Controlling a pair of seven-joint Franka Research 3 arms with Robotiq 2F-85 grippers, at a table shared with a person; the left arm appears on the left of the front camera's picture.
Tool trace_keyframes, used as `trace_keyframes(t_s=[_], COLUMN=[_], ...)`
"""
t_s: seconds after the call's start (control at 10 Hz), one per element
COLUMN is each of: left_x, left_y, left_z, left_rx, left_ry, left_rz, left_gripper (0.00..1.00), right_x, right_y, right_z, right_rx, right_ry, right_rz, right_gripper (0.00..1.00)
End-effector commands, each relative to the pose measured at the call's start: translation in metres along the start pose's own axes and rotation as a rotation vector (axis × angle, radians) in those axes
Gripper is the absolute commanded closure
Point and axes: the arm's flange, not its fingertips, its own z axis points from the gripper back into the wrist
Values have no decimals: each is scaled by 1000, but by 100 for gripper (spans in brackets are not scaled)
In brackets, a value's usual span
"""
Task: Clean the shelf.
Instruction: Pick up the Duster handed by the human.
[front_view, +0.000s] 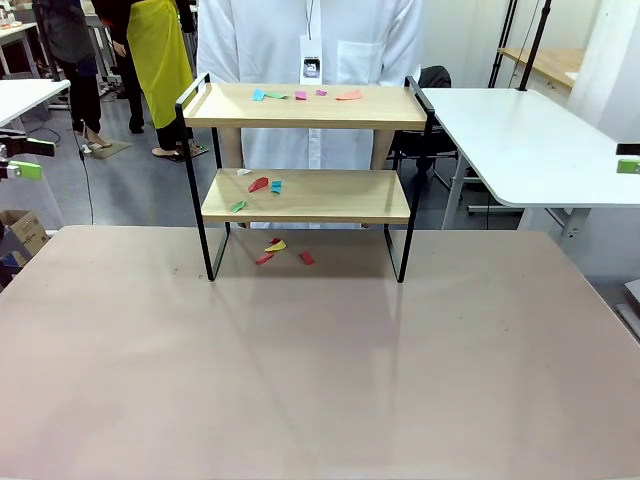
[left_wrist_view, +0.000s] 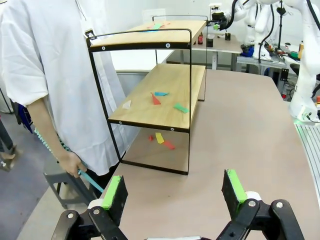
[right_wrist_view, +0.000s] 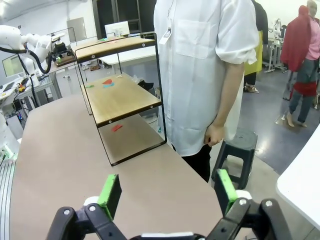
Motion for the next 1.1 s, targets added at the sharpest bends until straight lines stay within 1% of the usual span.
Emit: trace_keyframes(t_s=[0.0,0.1,1.0], left_x=[4,0,0], left_y=[1,0,0], left_z=[0,0,0], left_rx=[-24,0,0], left_ry=[-57,0,0], left_rz=[0,0,0], left_gripper=[0,0,0], right_x=[0,0,0], right_y=[0,0,0], right_z=[0,0,0], right_rx=[1,1,1], right_ry=[1,1,1], right_rz=[0,0,0], right_gripper=[0,0,0])
